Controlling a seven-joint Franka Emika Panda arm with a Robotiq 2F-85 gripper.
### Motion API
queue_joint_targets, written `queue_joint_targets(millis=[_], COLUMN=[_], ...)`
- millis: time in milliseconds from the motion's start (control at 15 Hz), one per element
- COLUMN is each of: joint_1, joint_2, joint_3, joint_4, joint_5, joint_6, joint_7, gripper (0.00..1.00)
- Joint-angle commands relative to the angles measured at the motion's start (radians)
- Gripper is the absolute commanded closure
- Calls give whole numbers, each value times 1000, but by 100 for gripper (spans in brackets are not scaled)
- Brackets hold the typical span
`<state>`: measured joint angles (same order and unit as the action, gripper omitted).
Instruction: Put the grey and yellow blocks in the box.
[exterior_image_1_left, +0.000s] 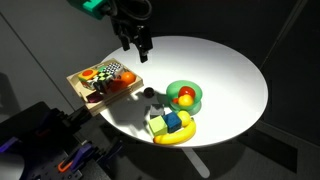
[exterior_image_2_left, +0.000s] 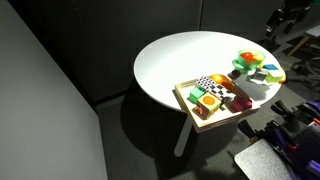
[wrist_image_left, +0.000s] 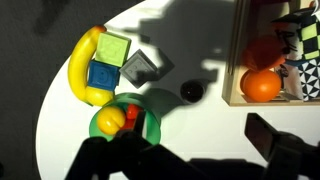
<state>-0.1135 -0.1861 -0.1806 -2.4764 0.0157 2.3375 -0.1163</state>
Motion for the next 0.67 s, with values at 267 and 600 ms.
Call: queue_joint_targets(millis=[267,600], joint_1=[-24,-29], joint_2=[134,130], joint_3=[-29,-14], joint_4=[30,10], joint_5=[74,46], joint_6=[89,84], joint_7=[-99,-61], gripper=[0,0])
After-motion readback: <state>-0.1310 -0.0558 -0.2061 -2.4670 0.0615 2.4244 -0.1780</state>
